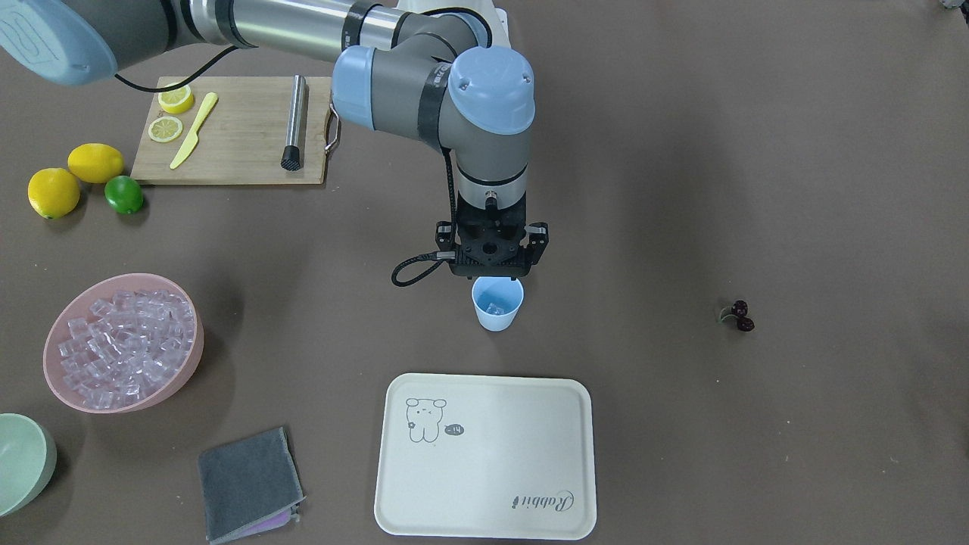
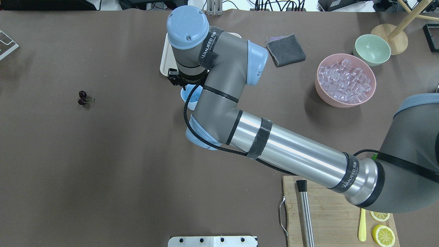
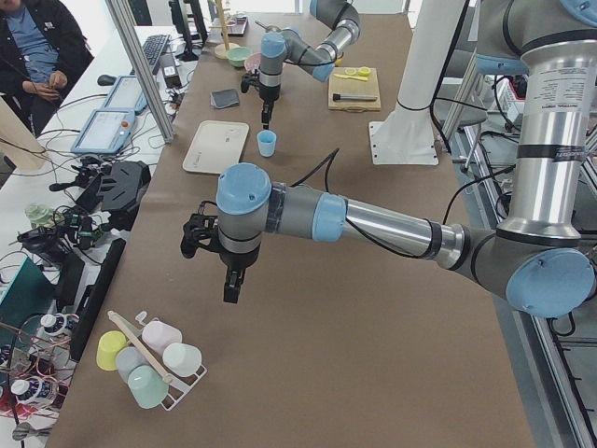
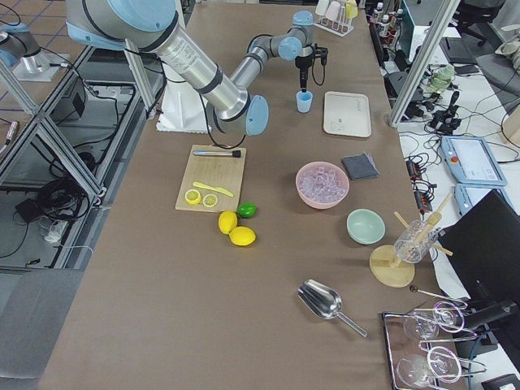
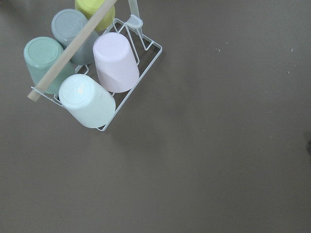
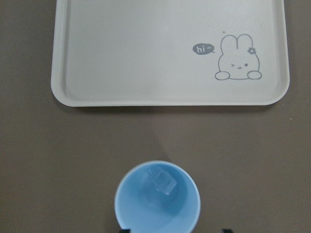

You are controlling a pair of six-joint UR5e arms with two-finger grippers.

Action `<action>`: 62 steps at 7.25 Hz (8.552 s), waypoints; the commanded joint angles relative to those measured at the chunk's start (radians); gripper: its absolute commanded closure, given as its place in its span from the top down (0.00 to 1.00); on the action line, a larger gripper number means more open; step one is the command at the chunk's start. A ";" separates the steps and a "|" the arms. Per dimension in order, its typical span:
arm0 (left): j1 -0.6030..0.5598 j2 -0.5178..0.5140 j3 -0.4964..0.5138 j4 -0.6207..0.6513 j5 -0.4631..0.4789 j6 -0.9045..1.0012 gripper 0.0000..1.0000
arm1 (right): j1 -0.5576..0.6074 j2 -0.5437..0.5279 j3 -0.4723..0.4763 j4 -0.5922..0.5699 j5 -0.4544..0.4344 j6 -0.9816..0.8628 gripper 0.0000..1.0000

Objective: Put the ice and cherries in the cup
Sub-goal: 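Carry the ice cube with the right gripper over the light-blue cup, then open the right gripper to drop the ice cube into the cup, then return the right gripper to the pink bowl and grasp another ice cube, then carry the second ice cube with the right gripper over the cup, then release the ice cube into the cup and withdraw the right arm, then move the left gripper down onto the dark cherries and grasp them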

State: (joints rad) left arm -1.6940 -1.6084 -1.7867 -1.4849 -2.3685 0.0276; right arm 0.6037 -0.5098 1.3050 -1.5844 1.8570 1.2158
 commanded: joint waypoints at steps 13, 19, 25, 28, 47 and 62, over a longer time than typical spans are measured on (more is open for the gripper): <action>0.004 0.019 -0.046 -0.018 -0.002 0.000 0.98 | 0.341 -0.790 0.384 0.135 0.186 -0.622 0.81; 0.004 0.021 -0.039 -0.018 0.000 0.000 0.98 | 0.321 -0.783 0.297 0.250 0.189 -0.552 0.66; 0.004 0.021 -0.043 -0.018 -0.002 0.000 0.98 | 0.370 -0.674 0.326 0.110 0.269 -0.556 0.17; 0.004 0.039 -0.045 -0.020 0.000 0.000 0.98 | 0.316 -0.369 0.303 -0.201 0.263 -0.436 0.16; 0.133 0.018 0.013 -0.189 0.001 -0.142 0.98 | 0.185 -0.246 0.168 0.165 0.147 -0.086 0.99; 0.809 -0.223 0.366 -0.713 0.330 -0.899 0.00 | 1.024 -1.121 0.404 0.116 0.570 -1.227 0.99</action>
State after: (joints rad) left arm -0.8820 -1.8352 -1.4085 -2.2026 -2.0357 -0.8656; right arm 1.6263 -1.6263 1.7053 -1.4700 2.4263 -0.0100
